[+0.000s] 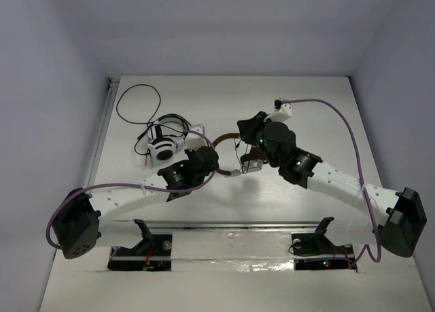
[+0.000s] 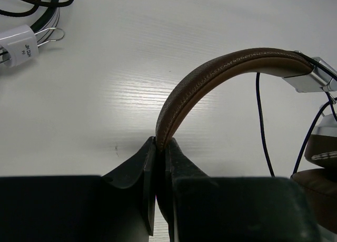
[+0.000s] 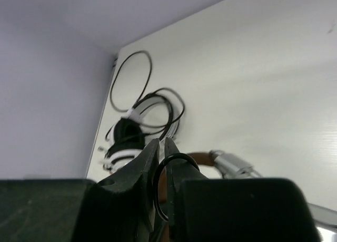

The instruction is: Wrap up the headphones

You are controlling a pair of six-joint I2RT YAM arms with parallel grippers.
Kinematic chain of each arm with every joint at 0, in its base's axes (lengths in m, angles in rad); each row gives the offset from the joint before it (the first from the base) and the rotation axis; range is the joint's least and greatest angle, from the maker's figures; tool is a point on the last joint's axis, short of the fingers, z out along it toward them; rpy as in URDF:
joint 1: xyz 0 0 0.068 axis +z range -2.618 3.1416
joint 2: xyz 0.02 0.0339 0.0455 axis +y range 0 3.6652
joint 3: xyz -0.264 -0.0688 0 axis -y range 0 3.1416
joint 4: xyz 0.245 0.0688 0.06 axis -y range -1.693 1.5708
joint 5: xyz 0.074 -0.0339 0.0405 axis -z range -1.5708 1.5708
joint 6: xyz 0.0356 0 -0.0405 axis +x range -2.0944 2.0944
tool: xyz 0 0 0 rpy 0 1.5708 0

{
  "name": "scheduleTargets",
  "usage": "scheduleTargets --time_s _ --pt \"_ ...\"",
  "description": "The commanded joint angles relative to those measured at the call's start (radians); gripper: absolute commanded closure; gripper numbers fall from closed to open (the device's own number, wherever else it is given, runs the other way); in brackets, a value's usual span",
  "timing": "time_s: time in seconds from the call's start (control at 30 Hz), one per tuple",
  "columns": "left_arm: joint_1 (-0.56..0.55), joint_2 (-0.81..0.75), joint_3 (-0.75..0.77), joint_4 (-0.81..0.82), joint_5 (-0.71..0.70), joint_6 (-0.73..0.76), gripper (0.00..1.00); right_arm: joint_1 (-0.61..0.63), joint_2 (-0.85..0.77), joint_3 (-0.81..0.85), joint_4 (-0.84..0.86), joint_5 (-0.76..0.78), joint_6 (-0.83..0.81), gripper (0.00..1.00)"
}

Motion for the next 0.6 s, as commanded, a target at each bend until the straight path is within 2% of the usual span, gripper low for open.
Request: scheduleTargets --time_s 0.0,0.07,0.1,0.17,0.43,0.57 --pt "-0.01 -0.046 0.004 -0.002 0.008 -0.021 1.0 -0.088 0.01 0.009 0.096 0.046 0.048 0.85" --pt "-0.019 -0.054 0.009 -0.005 0.011 -0.019 1.0 -0.117 0.014 0.005 0.102 0.035 0.055 0.82" --pt "-0.02 -0.057 0.012 -0.008 0.015 -0.019 1.0 -0.131 0.023 0.003 0.107 0.029 0.056 0.76" --pt "-0.02 -0.06 0.029 -0.019 0.018 -0.018 1.0 -0.168 0.042 0.011 0.086 0.004 0.062 0.75" --pt "-0.02 -0.036 0.092 -0.086 0.062 -0.001 1.0 -0.214 0.109 0.008 0.105 -0.04 0.107 0.59" --pt "-0.02 -0.036 0.092 -0.085 0.085 -0.004 1.0 -0.234 0.148 0.026 0.081 -0.045 0.124 0.57"
